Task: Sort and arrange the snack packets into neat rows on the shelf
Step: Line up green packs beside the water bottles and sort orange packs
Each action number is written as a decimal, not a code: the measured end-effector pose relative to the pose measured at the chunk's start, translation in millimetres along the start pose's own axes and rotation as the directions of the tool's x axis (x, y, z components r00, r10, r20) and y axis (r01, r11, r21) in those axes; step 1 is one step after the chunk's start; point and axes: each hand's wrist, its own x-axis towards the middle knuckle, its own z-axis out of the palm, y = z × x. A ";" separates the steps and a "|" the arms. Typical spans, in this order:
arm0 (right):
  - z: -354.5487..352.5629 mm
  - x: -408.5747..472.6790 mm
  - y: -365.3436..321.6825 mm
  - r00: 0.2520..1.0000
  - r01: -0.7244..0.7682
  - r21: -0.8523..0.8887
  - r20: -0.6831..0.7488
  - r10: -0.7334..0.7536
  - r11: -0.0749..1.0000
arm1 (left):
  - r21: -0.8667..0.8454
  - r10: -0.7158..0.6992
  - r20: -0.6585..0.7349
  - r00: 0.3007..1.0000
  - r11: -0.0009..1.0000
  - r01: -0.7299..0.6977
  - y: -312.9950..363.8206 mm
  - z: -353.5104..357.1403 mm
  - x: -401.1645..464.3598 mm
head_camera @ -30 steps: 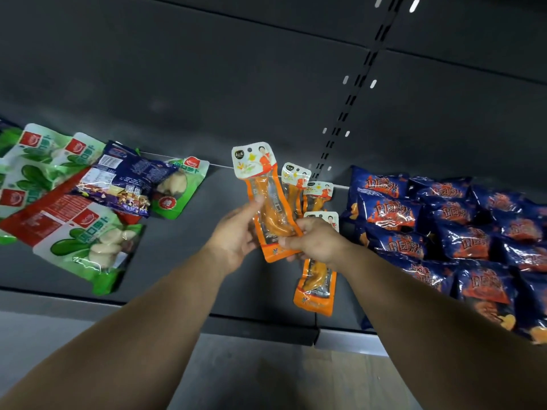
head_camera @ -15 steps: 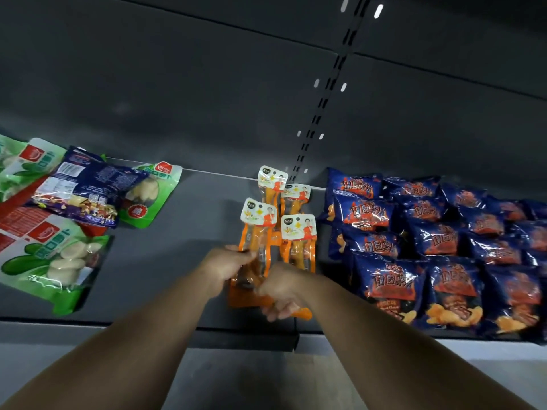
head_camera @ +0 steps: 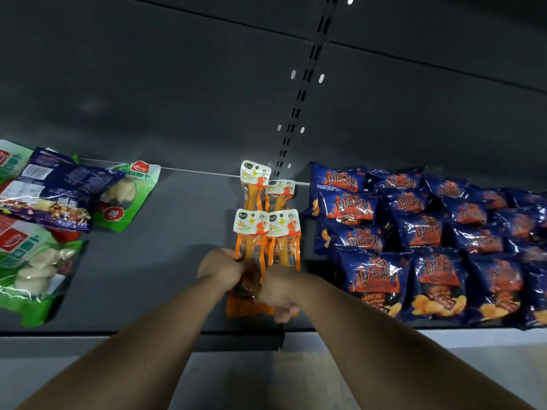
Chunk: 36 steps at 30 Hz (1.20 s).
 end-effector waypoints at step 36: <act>-16.2 8.0 -5.4 0.859 0.157 -0.070 -0.483 -0.171 0.985 | 0.224 0.100 -0.217 0.971 0.973 -0.050 -3.6 9.0 5.6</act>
